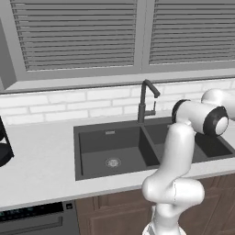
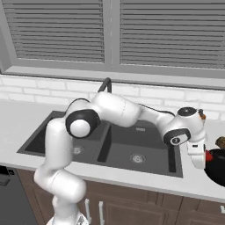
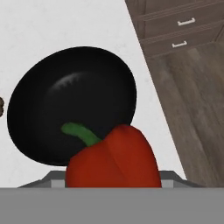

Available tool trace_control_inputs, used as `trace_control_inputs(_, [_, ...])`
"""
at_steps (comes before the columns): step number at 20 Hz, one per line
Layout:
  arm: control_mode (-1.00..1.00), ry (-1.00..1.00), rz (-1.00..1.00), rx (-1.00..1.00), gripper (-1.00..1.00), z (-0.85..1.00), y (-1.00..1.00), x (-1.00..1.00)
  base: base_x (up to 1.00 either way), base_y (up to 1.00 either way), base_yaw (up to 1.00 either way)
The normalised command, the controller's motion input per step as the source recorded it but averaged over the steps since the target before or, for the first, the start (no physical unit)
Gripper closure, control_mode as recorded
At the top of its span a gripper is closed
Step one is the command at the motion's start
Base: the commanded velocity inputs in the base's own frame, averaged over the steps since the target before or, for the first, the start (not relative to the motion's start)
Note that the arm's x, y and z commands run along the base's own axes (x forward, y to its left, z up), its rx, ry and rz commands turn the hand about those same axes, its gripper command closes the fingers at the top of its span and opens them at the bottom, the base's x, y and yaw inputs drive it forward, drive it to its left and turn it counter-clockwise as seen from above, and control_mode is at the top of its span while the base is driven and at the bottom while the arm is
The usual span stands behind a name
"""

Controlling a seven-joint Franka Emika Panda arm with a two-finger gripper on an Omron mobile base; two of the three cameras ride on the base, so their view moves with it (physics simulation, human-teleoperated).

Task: Pick the bell pepper from the sink and place it in the bowl. Then pick the bowl and place it in the microwave. Then close the microwave door and press the start button.

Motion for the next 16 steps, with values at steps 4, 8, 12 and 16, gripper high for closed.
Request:
trace_control_inputs(4, [-1.0, 0.0, -0.07, 0.0, 1.0, -0.28, -0.25, 0.01, 0.0, 0.0, 0.0])
trace_control_inputs(8, [-1.0, 0.03, -0.07, 0.0, 1.0, -0.3, -0.13, 0.04, 0.0, 0.0, 0.0])
trace_control_inputs(12, [-1.0, 0.1, -0.06, 0.0, 1.0, -0.21, -0.05, 0.12, 0.0, 0.0, 0.0])
trace_control_inputs(16, [-1.0, 0.11, -0.07, 0.0, 1.0, -0.23, -0.06, 0.09, 0.0, 0.0, 0.0])
